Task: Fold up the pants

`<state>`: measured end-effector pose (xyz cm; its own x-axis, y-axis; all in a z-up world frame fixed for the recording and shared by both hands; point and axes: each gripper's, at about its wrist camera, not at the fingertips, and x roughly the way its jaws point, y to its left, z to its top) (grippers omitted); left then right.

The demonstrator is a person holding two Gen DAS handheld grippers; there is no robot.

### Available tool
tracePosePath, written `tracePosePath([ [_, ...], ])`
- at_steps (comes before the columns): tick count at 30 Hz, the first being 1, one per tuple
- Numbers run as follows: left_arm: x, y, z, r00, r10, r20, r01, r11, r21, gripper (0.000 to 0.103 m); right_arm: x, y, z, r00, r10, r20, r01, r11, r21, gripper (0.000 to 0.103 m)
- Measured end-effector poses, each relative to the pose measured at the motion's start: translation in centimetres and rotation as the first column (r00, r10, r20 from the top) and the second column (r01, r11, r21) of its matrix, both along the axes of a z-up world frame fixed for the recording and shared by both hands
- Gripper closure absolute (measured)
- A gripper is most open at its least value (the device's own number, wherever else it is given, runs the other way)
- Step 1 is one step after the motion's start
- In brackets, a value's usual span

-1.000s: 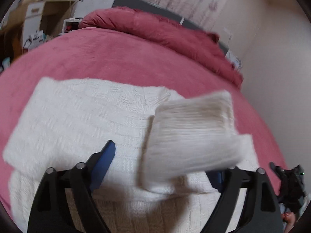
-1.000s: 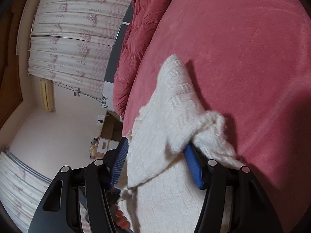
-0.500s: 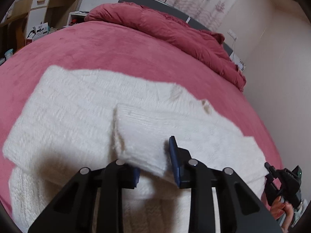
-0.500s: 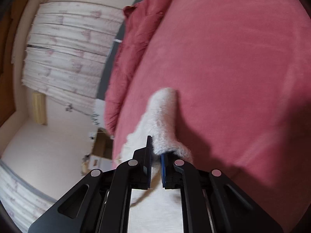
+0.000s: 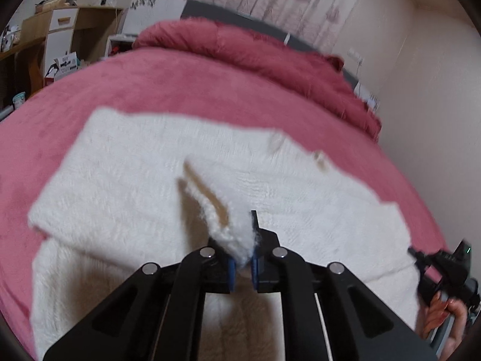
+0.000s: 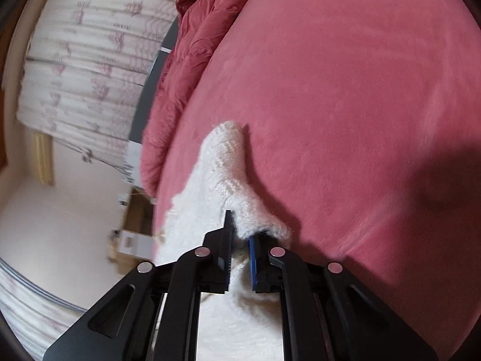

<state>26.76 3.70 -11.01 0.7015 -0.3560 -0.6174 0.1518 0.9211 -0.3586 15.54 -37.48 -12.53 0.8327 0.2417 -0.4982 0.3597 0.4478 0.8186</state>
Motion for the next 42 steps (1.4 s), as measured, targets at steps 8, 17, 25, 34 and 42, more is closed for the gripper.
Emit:
tracePosePath([
  [8,-2.3,2.1,1.5,0.991,0.105,0.086,-0.110,0.992,0.056,0.031,-3.2,0.3,3.4,0.995,-0.034,-0.094,0.023,0.993,-0.116,0.062],
  [17,-3.9,0.8,3.6,0.983,0.059,0.173,-0.093,0.976,0.195,0.034,-1.6,4.1,7.9,0.998,0.068,-0.012,-0.063,0.832,-0.552,0.057],
  [25,-0.7,-2.8,4.3,0.993,-0.032,0.110,-0.009,0.934,0.356,0.024,4.0,6.6,6.3,0.984,0.135,-0.117,-0.178,0.684,-0.707,0.057],
  [34,1.8,-1.4,1.0,0.999,0.041,0.033,-0.050,0.934,0.355,0.012,7.0,4.2,4.2,0.968,0.116,-0.224,-0.240,0.698,-0.674,0.077],
  [42,2.2,-1.6,0.4,0.998,0.043,0.039,-0.054,0.936,0.349,0.010,6.8,4.3,4.1,0.970,0.084,-0.227,-0.222,0.679,-0.699,0.079],
])
